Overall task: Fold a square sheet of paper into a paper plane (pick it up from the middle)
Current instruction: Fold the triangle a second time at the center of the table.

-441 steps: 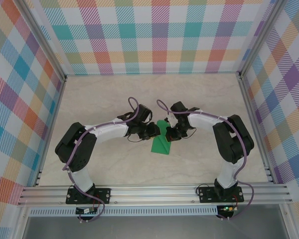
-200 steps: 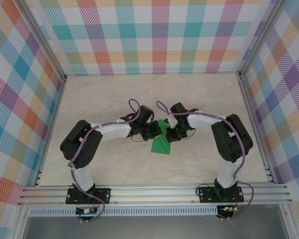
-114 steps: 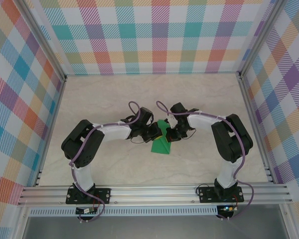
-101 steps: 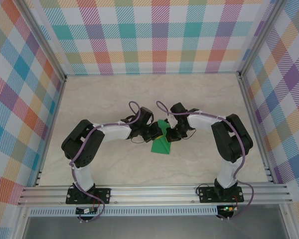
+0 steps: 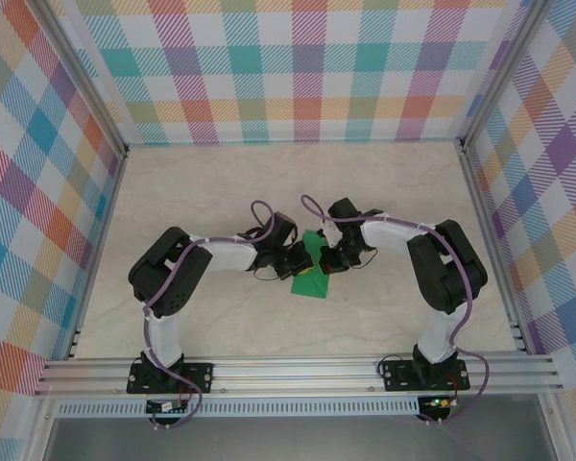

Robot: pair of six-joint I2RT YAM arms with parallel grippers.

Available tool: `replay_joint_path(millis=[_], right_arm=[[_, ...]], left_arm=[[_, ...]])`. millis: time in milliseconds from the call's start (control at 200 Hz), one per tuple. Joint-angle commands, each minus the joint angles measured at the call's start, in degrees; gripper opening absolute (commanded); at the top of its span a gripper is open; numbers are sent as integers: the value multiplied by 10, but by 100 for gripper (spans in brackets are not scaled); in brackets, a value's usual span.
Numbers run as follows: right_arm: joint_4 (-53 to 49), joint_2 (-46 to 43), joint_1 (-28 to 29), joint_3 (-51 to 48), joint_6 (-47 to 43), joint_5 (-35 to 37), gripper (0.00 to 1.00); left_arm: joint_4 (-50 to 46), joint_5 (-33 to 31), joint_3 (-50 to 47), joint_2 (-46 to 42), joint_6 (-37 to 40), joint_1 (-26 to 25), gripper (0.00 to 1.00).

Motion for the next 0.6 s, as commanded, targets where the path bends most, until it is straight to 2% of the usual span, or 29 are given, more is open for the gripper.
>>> replay_joint_path(millis=[0, 130, 425, 515, 595], right_arm=[[10, 3, -4, -8, 3, 7, 5], [11, -6, -4, -8, 14, -1, 8], [8, -121, -11, -36, 93, 8, 35], [30, -159, -11, -63, 125, -41, 35], [68, -171, -11, -92, 169, -112, 25]], left_arm=[[-22, -15, -12, 10, 12, -12, 6], [-36, -26, -17, 12, 21, -13, 6], [-44, -34, -23, 10, 32, -15, 5], [-43, -34, -24, 10, 32, -15, 5], [-42, -34, -24, 8, 33, -15, 5]])
